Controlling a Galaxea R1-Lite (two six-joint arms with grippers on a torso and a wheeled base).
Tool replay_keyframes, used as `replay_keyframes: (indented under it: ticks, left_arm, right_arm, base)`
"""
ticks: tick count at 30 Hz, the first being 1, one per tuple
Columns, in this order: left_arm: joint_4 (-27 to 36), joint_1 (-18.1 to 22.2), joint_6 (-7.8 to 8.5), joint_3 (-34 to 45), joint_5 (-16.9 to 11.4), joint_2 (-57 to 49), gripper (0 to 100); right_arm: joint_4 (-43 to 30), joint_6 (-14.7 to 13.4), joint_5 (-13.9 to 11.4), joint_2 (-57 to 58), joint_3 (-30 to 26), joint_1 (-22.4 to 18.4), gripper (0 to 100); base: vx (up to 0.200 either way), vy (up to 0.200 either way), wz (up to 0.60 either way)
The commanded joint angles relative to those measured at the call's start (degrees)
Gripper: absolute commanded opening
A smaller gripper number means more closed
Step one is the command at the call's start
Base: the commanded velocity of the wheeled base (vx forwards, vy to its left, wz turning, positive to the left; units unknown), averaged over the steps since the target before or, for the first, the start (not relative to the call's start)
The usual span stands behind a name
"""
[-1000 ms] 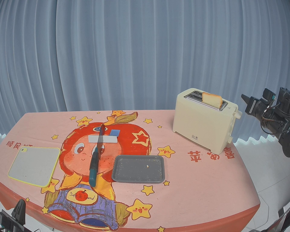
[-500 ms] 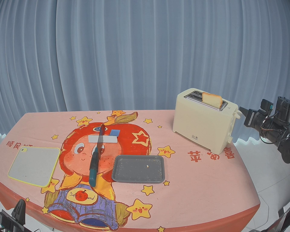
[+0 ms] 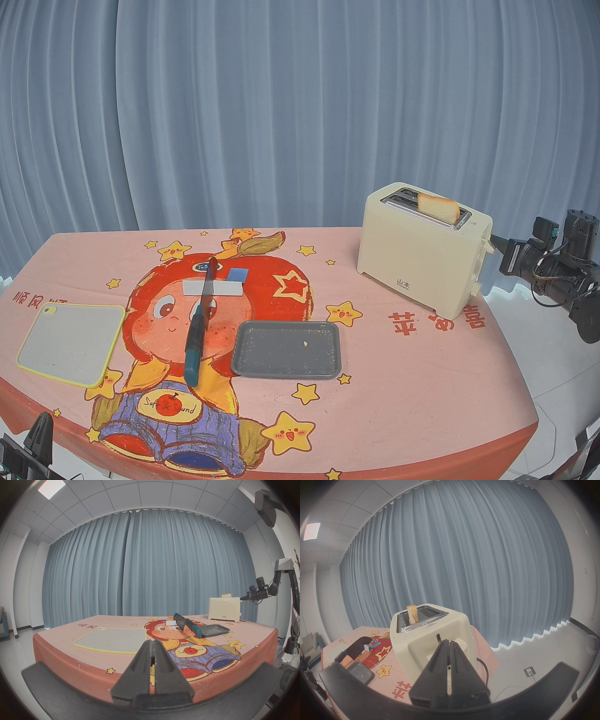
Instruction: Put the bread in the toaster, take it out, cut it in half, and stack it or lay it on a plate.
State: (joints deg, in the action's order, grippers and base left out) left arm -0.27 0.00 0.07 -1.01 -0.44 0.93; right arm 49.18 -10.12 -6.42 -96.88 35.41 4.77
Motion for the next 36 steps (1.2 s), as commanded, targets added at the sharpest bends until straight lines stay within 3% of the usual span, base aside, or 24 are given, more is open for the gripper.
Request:
replay_keyframes:
  ticks: [1,36]
  left_arm:
    - [-0.1,0.0,0.01,1.0,0.0,-0.9,0]
    - [-0.1,0.0,0.01,1.0,0.0,-0.9,0]
  right_arm:
    - [0.0,0.2,0.0,-0.9,-0.2,-0.2,0]
    - [0.0,1.1,0.4,-5.2,-2.5,0.3,0]
  base:
    - [0.000,0.000,0.00]
    - [0.000,0.000,0.00]
